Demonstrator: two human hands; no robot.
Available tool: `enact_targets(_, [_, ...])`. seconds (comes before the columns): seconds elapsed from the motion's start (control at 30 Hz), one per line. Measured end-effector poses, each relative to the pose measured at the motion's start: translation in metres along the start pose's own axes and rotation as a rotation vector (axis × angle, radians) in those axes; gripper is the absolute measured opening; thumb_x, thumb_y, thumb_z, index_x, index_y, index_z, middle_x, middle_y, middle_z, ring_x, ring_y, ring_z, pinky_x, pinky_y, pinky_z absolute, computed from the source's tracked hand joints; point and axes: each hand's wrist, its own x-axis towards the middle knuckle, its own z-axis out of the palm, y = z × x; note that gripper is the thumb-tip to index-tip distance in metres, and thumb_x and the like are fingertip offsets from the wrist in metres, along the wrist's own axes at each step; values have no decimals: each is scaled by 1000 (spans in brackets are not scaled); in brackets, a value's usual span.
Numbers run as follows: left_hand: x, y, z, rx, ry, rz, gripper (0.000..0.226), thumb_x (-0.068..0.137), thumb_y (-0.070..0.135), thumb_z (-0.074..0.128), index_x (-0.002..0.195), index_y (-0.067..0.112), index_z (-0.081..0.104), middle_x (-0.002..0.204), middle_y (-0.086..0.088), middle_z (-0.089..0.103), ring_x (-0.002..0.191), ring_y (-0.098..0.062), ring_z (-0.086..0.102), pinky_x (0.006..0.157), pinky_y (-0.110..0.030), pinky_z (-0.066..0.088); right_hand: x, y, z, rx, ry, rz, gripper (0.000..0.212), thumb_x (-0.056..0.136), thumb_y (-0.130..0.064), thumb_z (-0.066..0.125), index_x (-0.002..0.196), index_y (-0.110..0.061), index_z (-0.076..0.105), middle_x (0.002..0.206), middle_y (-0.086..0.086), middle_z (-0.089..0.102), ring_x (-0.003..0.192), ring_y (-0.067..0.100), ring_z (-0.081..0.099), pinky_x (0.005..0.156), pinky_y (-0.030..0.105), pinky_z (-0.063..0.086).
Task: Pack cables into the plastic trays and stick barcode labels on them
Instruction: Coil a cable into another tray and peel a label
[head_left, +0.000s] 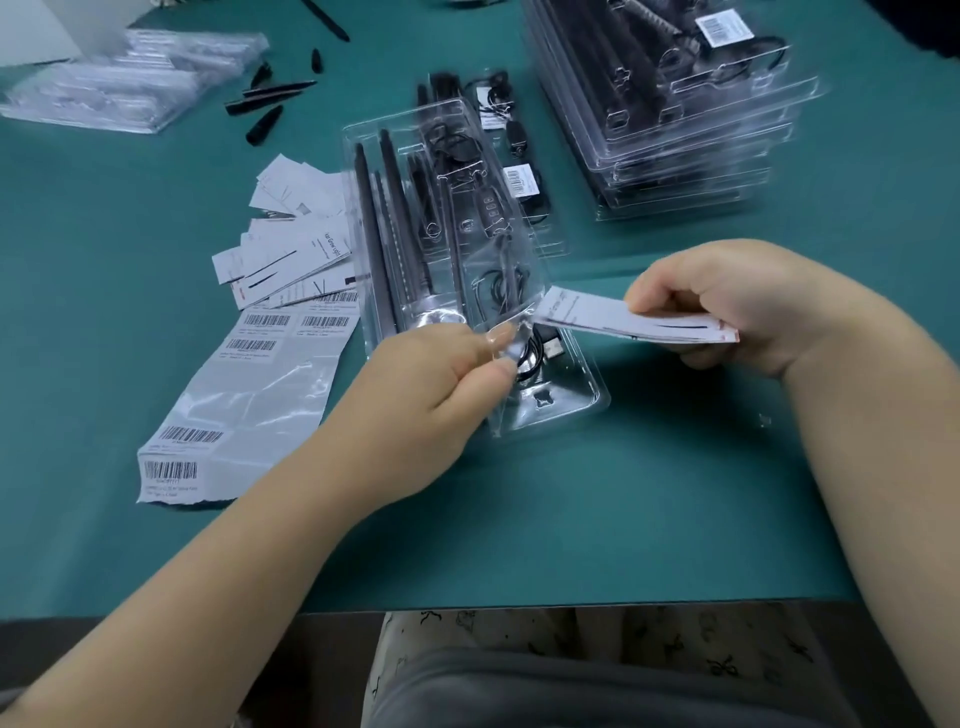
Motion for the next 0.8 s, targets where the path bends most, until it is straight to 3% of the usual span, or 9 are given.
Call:
enact_targets(0.07, [0, 0, -2, -68, 1, -9, 66, 86, 47, 37, 88, -12, 64, 62, -15, 53, 71, 0, 56, 67, -9, 39, 0, 1, 2, -108, -9, -11, 23, 76, -9, 57, 55, -13, 50, 40, -3, 36, 38, 15, 24, 39, 17, 17])
enact_targets(0.1, [0, -1, -1, -82, 11, -9, 64, 87, 46, 38, 86, -13, 64, 60, -15, 51, 70, 2, 56, 66, -7, 37, 0, 1, 3, -164, -15, -22, 26, 74, -11, 57, 50, -16, 50, 40, -3, 36, 40, 16, 24, 39, 18, 19])
enact_targets(0.2, [0, -3, 1, -51, 19, -10, 69, 84, 51, 31, 87, -10, 64, 77, -20, 63, 82, -22, 57, 77, -20, 43, -1, 1, 7, -259, -33, -73, 20, 67, -16, 59, 47, -17, 56, 53, 0, 44, 52, 19, 36, 49, 25, 31])
enact_targets(0.3, [1, -3, 0, -19, 21, 8, 66, 85, 49, 30, 83, -9, 61, 66, -9, 57, 73, -20, 52, 73, -39, 39, 0, 1, 14, -312, -10, -133, 14, 76, -15, 61, 63, -9, 63, 78, 8, 54, 67, 22, 44, 59, 30, 37])
enact_targets(0.37, [1, -3, 1, -5, 15, 24, 66, 86, 49, 29, 86, -8, 63, 67, -10, 57, 72, -19, 51, 71, -40, 38, 0, 0, 17, -298, -12, -171, 17, 81, -16, 60, 68, -5, 62, 74, 7, 51, 63, 19, 41, 51, 26, 33])
enact_targets(0.5, [0, -4, 2, 11, 15, 34, 65, 86, 47, 28, 90, -7, 64, 77, -16, 63, 77, -20, 53, 72, -40, 38, 0, 1, 19, -274, -29, -205, 16, 82, -19, 63, 66, -16, 67, 64, 2, 50, 51, 12, 39, 45, 19, 32])
enact_targets(0.63, [-2, 2, 4, 38, 50, 23, 56, 89, 40, 31, 83, -6, 64, 61, -7, 49, 68, -16, 46, 66, -37, 37, 5, 1, 22, -168, 18, -175, 21, 83, -18, 63, 62, -13, 62, 46, -5, 43, 44, 13, 34, 39, 15, 27])
enact_targets(0.73, [-3, 4, 7, 80, 88, 39, 34, 90, 34, 34, 61, 21, 48, 58, 5, 39, 65, -14, 42, 64, -38, 39, 7, 0, 24, -166, 62, -182, 20, 83, -22, 64, 63, -17, 64, 48, -7, 47, 48, 13, 38, 44, 18, 31])
enact_targets(0.8, [-2, 6, 8, 100, 83, 50, 30, 90, 34, 33, 61, 34, 29, 57, 8, 34, 63, -13, 40, 64, -41, 41, 7, -1, 23, -160, 66, -186, 17, 77, -25, 66, 66, -13, 64, 51, -4, 46, 50, 16, 38, 45, 20, 31])
